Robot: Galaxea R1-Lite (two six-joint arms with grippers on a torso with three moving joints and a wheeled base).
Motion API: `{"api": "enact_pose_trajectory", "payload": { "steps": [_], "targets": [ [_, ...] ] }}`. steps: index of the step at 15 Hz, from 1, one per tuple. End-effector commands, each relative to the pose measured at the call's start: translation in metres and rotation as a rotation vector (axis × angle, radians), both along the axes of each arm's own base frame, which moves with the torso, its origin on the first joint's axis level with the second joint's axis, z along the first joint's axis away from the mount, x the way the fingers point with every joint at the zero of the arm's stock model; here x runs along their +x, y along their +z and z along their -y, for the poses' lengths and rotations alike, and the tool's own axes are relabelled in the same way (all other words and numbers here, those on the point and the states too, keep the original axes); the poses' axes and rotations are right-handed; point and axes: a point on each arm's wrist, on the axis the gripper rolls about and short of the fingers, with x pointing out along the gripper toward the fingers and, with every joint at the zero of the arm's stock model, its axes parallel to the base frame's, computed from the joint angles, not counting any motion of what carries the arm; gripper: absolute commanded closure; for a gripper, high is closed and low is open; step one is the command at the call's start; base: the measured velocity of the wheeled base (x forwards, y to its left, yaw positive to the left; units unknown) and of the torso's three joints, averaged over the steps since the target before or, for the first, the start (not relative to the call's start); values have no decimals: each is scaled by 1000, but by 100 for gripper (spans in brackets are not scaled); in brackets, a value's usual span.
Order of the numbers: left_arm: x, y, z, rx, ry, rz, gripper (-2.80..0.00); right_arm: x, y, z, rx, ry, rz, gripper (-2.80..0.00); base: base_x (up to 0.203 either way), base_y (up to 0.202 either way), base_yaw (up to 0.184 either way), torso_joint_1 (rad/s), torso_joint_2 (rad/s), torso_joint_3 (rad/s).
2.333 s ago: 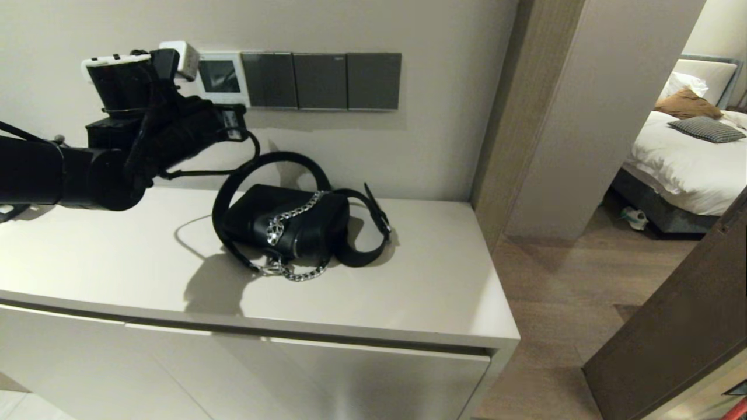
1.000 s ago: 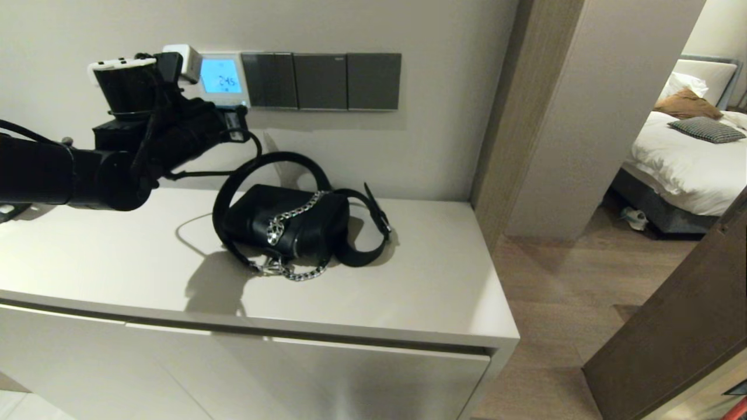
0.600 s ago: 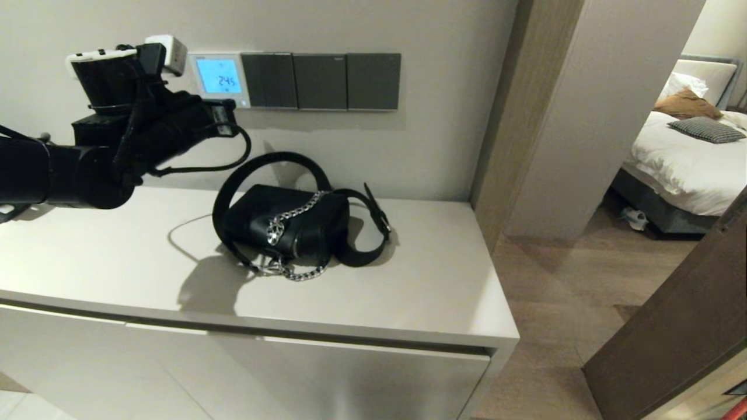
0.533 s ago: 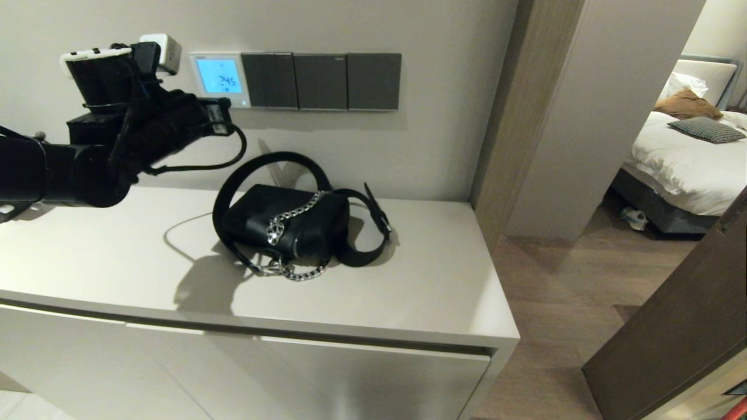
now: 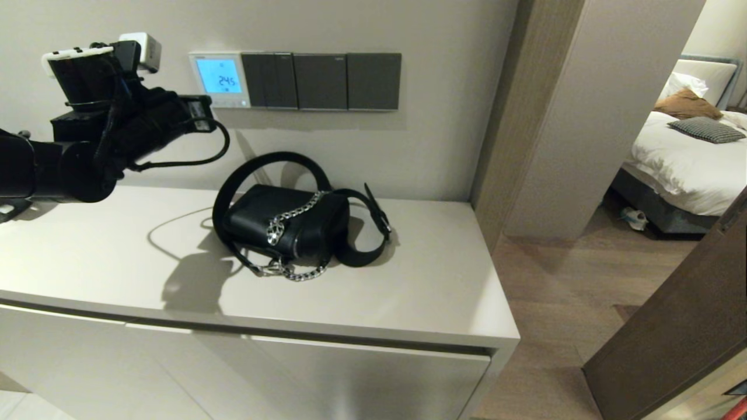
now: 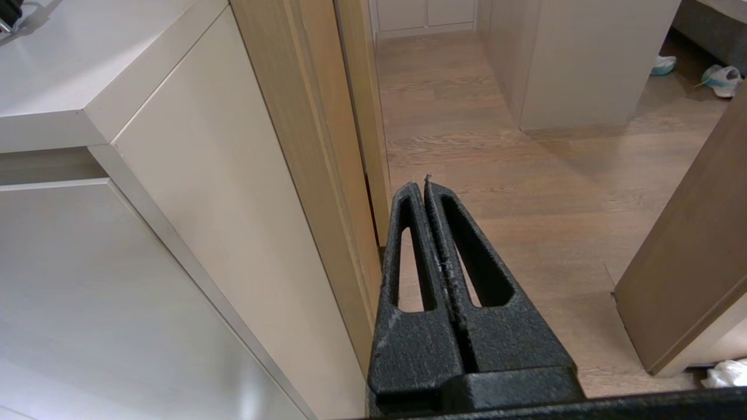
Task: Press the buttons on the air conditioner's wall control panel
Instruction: Press the temperature decrease button
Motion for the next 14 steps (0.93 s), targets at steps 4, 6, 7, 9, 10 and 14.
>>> {"api": "enact_pose_trajectory", "payload": {
  "steps": [4, 6, 7, 9, 10, 14],
  "targets": [
    [2, -5, 11, -1, -25, -8, 0, 0, 0, 0, 0, 0, -3, 0, 0, 0, 0, 0, 0, 0],
    [3, -6, 12, -2, -28, -4, 0, 0, 0, 0, 0, 0, -3, 0, 0, 0, 0, 0, 0, 0],
    [3, -6, 13, -2, -31, -5, 0, 0, 0, 0, 0, -1, -3, 0, 0, 0, 0, 0, 0, 0],
    [4, -6, 13, -2, -31, -8, 0, 0, 0, 0, 0, 1, -3, 0, 0, 0, 0, 0, 0, 0],
    [4, -7, 14, 0, -31, -9, 0, 0, 0, 0, 0, 1, -3, 0, 0, 0, 0, 0, 0, 0],
    [8, -10, 14, 0, -31, -14, 0, 0, 0, 0, 0, -1, -3, 0, 0, 0, 0, 0, 0, 0]
  ]
}}
